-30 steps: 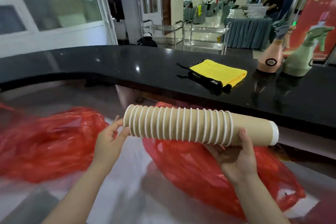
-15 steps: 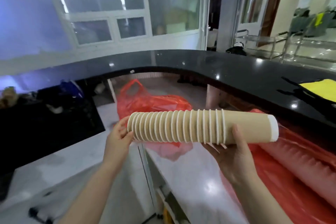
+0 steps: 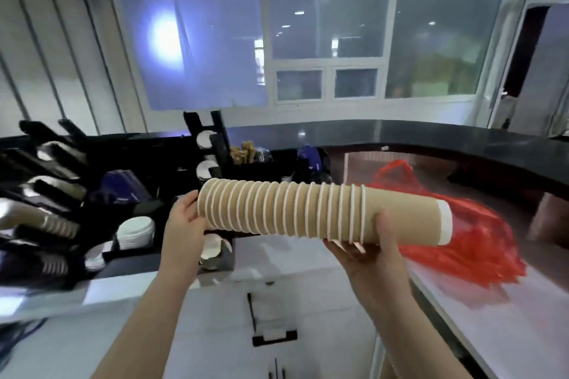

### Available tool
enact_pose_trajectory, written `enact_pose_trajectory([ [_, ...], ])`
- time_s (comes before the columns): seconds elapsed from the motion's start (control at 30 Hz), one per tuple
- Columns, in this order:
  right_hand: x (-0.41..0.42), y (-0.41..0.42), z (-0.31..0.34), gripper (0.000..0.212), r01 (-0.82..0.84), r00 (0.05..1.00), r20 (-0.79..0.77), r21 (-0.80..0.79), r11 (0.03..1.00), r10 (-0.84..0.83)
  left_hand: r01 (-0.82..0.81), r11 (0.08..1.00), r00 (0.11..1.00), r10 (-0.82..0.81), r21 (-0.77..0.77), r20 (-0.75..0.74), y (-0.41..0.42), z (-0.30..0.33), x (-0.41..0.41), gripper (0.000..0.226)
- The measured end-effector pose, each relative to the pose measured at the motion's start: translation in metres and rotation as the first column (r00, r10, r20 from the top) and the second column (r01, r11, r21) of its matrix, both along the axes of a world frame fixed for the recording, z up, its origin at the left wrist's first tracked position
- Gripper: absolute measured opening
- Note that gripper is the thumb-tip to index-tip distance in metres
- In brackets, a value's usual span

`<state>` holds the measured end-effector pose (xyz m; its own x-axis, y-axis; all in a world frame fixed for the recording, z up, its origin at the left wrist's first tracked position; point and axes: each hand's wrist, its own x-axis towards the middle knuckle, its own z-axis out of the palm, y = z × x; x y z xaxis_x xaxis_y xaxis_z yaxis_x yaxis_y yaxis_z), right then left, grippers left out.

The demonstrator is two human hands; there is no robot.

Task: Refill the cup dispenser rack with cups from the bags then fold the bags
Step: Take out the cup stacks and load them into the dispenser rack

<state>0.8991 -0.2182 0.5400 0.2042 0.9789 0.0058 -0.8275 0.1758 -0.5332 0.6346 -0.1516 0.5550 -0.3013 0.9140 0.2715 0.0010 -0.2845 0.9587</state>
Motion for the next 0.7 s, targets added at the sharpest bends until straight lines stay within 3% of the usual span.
enact_pose_trajectory([
  [0.2,-0.117,0.023,0.025,0.078,-0.156,0.986,0.071,0.023,0.988,0.154,-0.169,0.986,0.986,0.169,-0.002,0.003,-0.022,0.014,-0.116,0.048],
  [0.37,-0.188,0.055,0.048,0.064,-0.242,0.964,0.139,0.102,0.965,0.227,-0.250,0.968,0.966,0.250,0.010,-0.062,-0.018,0.019,-0.182,0.054],
  [0.6,-0.276,0.123,0.093,0.084,-0.326,0.922,0.282,0.191,0.926,0.267,-0.343,0.939,0.919,0.333,-0.014,-0.213,0.034,0.035,-0.263,0.047],
  [0.7,-0.310,0.156,0.115,0.075,-0.359,0.903,0.344,0.275,0.892,0.258,-0.368,0.929,0.924,0.361,-0.039,-0.126,0.065,0.045,-0.294,0.047],
])
